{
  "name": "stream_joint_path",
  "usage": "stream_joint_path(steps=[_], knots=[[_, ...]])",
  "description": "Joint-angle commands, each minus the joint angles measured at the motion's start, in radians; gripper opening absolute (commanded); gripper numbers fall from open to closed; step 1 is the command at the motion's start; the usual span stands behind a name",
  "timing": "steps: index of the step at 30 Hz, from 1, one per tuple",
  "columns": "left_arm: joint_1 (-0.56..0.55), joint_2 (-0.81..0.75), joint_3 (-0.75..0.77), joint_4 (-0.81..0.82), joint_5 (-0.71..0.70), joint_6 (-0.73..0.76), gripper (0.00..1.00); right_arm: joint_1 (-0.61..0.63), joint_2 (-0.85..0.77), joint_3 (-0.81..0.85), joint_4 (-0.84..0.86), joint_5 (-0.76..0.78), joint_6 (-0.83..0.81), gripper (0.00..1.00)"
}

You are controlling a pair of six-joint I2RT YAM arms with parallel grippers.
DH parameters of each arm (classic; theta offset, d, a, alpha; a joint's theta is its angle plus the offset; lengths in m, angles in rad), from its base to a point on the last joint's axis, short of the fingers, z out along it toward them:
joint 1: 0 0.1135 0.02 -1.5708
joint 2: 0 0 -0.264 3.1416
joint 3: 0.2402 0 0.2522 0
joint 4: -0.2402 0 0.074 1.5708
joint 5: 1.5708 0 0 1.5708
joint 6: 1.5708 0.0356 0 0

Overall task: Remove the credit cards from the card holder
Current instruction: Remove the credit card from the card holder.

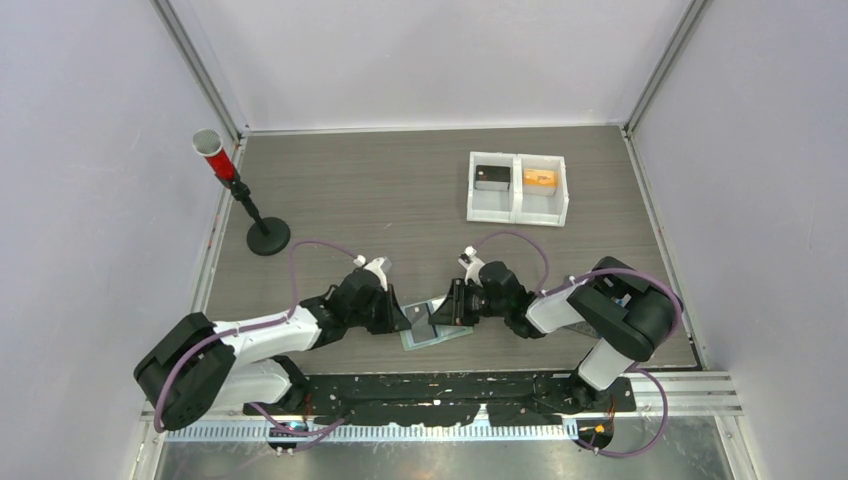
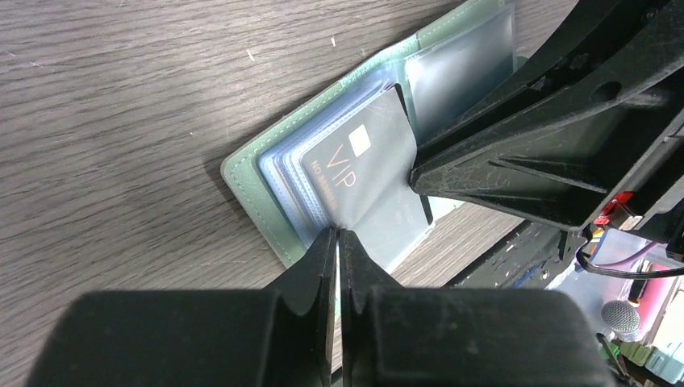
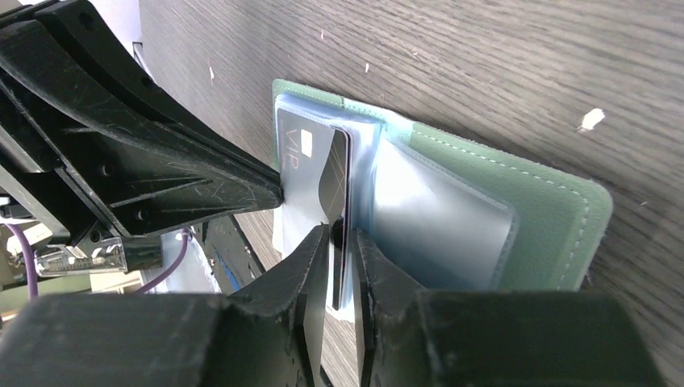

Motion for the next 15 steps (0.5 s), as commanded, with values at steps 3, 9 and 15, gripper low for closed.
stream_joint_path(steps=[3,9,15], knots=[[-0.033,0.034,-0.018,-0.055,-0.055,0.002,0.03,0.016,0.032,-0.008,0.172,-0.073,0.051,0.07],[-0.034,0.025,0.008,-0.137,-0.088,0.022,0.03,-0.031,-0.003,-0.054,0.207,-0.109,0.062,0.05],[-0.035,0.006,0.013,-0.163,-0.099,0.023,0.04,-0.060,-0.065,-0.095,0.149,-0.107,0.036,0.05]])
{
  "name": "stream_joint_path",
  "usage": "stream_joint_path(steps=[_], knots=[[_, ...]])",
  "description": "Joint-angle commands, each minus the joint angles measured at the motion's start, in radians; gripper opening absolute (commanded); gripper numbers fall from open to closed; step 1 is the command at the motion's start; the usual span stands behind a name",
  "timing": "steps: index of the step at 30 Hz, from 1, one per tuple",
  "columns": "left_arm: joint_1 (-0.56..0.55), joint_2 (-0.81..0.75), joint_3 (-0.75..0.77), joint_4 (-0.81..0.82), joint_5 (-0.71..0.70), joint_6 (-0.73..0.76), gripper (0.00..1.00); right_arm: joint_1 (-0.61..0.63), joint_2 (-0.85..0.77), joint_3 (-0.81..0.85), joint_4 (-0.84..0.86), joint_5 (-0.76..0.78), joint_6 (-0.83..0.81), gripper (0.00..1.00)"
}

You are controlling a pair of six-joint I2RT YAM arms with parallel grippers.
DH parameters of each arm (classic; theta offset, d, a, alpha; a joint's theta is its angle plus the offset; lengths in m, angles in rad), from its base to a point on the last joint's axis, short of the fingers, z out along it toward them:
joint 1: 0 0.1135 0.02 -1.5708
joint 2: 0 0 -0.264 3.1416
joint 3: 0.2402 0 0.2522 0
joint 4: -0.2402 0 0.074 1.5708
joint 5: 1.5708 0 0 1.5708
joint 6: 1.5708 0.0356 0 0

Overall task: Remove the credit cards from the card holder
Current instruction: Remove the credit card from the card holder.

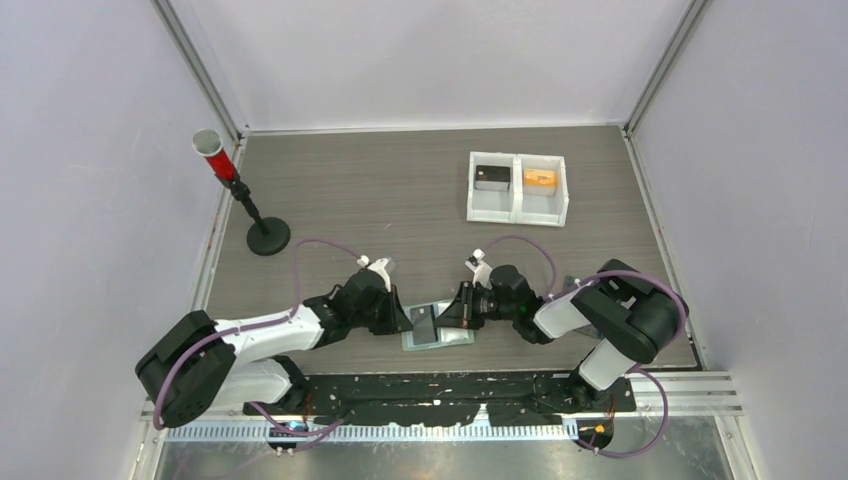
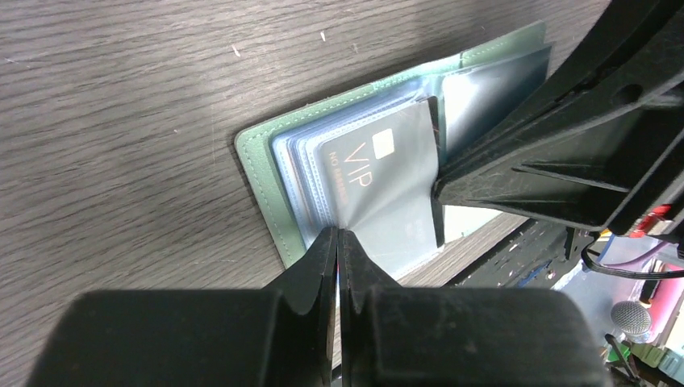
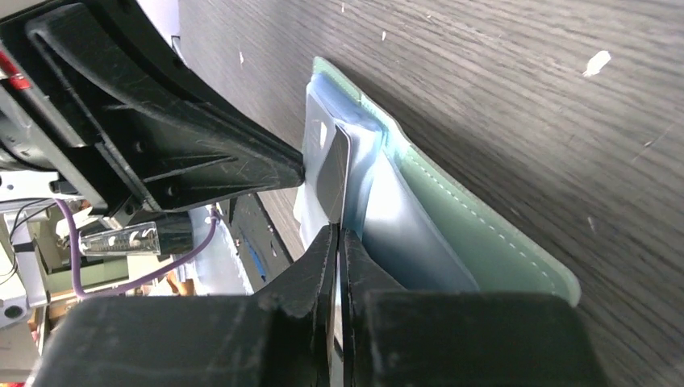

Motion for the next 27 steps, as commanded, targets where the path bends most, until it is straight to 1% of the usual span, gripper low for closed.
stream_joint_path(steps=[1,10,14,19,24,27], knots=[[-0.007,0.011,-0.009,-0.134,-0.066,0.027,0.04,-0.014,-0.067,-0.020,0.016,-0.035,-0.017,0.05],[-0.008,0.028,-0.019,-0.101,-0.040,0.014,0.04,-0.020,-0.080,-0.023,0.005,-0.046,-0.024,0.05],[-0.008,0.019,-0.020,-0.108,-0.041,0.010,0.05,-0.029,-0.125,-0.021,-0.054,-0.024,-0.027,0.05],[-0.008,0.002,-0.005,-0.126,-0.035,0.010,0.08,-0.060,-0.246,-0.036,-0.206,0.039,-0.073,0.05],[-0.014,-0.041,0.024,-0.152,-0.018,0.011,0.16,-0.065,-0.424,0.023,-0.492,0.135,-0.166,0.05],[-0.018,-0.079,0.048,-0.183,-0.017,0.018,0.20,-0.065,-0.496,0.061,-0.615,0.198,-0.205,0.05]])
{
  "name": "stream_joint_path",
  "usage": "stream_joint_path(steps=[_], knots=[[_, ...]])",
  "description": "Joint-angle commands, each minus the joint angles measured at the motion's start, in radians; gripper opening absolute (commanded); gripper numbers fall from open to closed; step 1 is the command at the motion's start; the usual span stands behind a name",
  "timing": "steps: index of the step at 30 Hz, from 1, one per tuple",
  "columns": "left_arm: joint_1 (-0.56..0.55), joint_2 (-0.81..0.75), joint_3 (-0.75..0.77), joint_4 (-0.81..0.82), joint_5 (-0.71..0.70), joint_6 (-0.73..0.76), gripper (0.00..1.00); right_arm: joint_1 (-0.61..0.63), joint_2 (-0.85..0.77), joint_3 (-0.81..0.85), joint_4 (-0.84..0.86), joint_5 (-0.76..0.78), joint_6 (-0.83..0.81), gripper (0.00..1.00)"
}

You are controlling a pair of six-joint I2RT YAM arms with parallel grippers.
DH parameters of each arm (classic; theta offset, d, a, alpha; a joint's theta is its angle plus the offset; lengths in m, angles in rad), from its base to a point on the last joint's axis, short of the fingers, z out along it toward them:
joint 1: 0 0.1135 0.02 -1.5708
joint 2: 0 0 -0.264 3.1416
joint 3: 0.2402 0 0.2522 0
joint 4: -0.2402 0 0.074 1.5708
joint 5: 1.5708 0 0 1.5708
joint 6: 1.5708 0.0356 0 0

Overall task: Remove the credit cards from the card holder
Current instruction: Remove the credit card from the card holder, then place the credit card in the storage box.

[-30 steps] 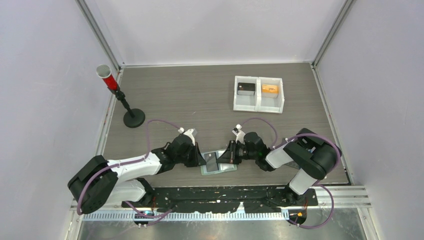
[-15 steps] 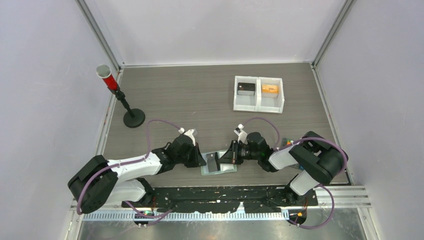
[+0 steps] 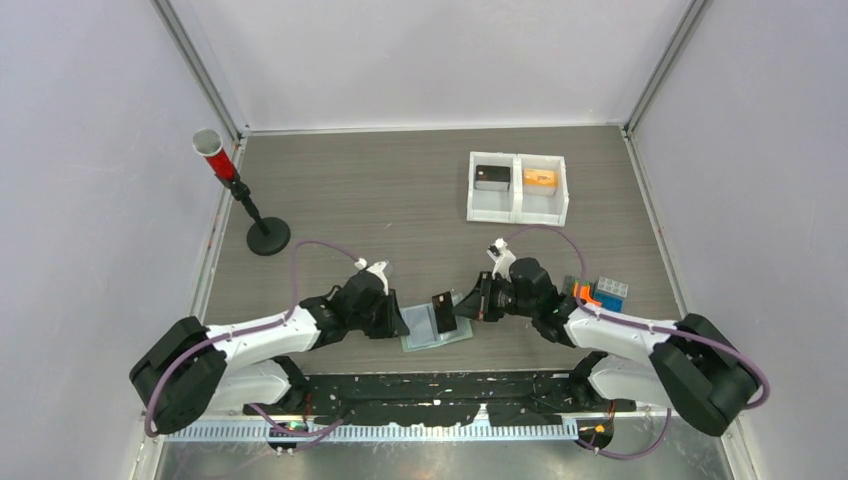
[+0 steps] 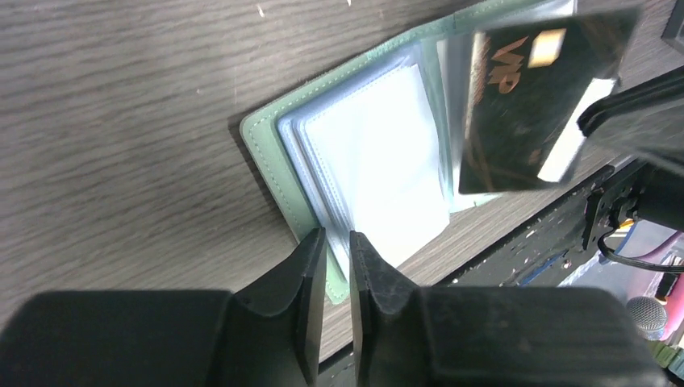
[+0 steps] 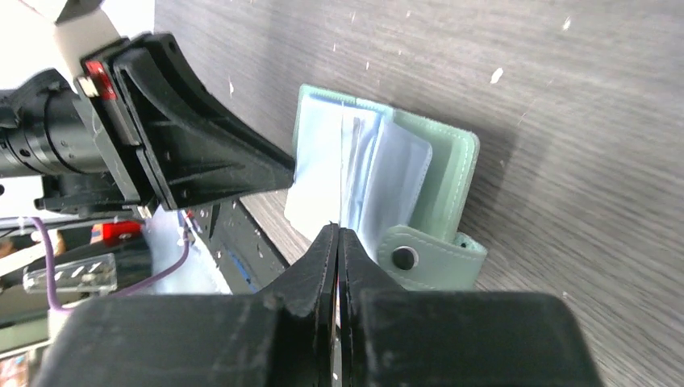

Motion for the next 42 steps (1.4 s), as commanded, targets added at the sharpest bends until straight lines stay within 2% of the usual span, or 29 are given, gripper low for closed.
stream_joint_path(steps=[1,7,11,16,17,18,24,35,38,42], knots=[[-0.010,-0.059,0.048,-0.114,-0.012,0.021,0.22,-0.004,-0.117,0.088,-0.250,0.124,-0.104,0.05],[-0.012,-0.115,0.145,-0.245,-0.002,0.095,0.36,-0.016,-0.167,0.121,-0.291,0.144,-0.131,0.05],[-0.013,-0.179,0.219,-0.340,-0.005,0.154,0.46,-0.020,-0.169,0.188,-0.320,0.019,-0.230,0.05],[-0.010,-0.288,0.275,-0.394,0.044,0.261,0.63,-0.020,-0.199,0.256,-0.430,-0.127,-0.401,0.05],[-0.010,-0.322,0.310,-0.423,0.046,0.312,0.68,-0.020,-0.210,0.263,-0.444,-0.229,-0.435,0.05],[-0.010,-0.323,0.328,-0.441,0.047,0.335,0.69,-0.020,-0.215,0.266,-0.442,-0.257,-0.448,0.05],[-0.010,-0.256,0.448,-0.523,0.125,0.441,0.69,-0.012,-0.246,0.256,-0.384,-0.430,-0.437,0.05],[-0.010,-0.185,0.460,-0.480,0.292,0.467,0.64,0.057,-0.273,0.248,-0.340,-0.474,-0.416,0.05],[-0.010,-0.187,0.446,-0.465,0.317,0.464,0.61,0.062,-0.270,0.248,-0.337,-0.476,-0.415,0.05],[-0.010,-0.185,0.426,-0.447,0.353,0.465,0.48,0.063,-0.262,0.253,-0.337,-0.473,-0.415,0.05]])
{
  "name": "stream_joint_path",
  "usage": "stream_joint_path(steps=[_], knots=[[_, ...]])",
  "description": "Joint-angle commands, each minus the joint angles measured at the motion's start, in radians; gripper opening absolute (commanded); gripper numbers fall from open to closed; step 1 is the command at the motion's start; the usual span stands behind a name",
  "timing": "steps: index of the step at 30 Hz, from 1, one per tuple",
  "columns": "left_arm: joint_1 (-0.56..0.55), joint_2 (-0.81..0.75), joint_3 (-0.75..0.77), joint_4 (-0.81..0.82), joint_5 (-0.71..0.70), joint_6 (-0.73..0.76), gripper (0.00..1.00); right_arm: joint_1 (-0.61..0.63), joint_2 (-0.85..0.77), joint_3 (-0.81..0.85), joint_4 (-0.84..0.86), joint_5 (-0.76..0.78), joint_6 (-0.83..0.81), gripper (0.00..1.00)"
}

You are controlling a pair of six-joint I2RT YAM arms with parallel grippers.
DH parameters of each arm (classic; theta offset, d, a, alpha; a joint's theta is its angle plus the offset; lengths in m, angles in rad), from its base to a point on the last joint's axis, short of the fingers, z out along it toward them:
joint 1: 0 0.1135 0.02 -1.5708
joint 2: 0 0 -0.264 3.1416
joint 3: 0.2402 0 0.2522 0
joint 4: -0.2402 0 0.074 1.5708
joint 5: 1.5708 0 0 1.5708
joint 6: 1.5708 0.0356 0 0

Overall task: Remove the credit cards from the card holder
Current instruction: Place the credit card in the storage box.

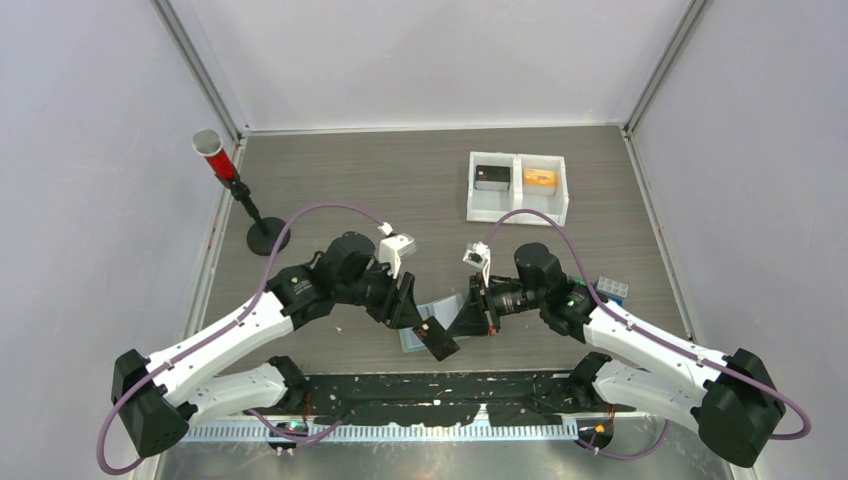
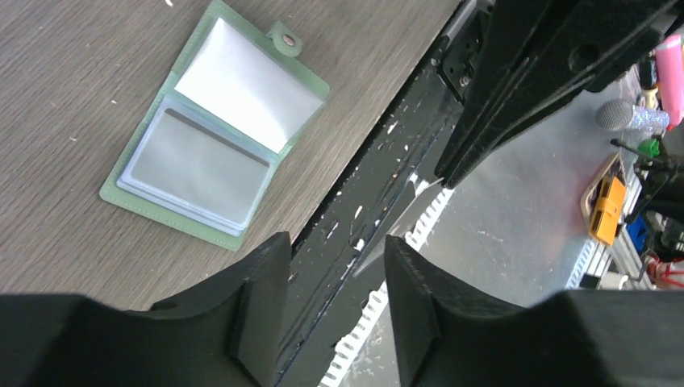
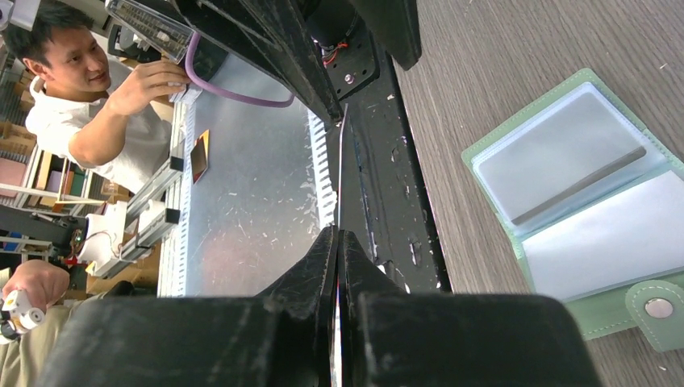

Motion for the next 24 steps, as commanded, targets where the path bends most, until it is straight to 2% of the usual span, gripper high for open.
stream_joint_path(steps=[1,7,11,13,21,22,24], knots=[[-0.003,-0.007,-0.020,0.055,0.084,0.012,0.44,0.003,-0.008,0.024,0.045,-0.018,-0.006,0.05],[-0.003,-0.006,-0.043,0.093,0.134,0.003,0.20,0.004,-0.008,0.027,0.031,-0.007,-0.012,0.05],[-0.003,-0.013,-0.063,0.139,0.164,-0.018,0.12,0.004,-0.004,0.028,0.028,-0.003,-0.013,0.05],[-0.003,-0.012,-0.072,0.155,0.171,-0.034,0.14,0.004,0.002,0.030,0.031,-0.004,-0.013,0.05],[-0.003,0.014,-0.076,0.168,0.208,-0.032,0.37,0.004,0.001,0.034,0.046,-0.018,-0.011,0.05],[-0.003,0.012,-0.077,0.173,0.215,-0.034,0.35,0.004,0.001,0.032,0.048,-0.019,-0.009,0.05],[-0.003,0.008,-0.083,0.195,0.235,-0.045,0.24,0.004,0.002,0.032,0.049,-0.019,-0.007,0.05]])
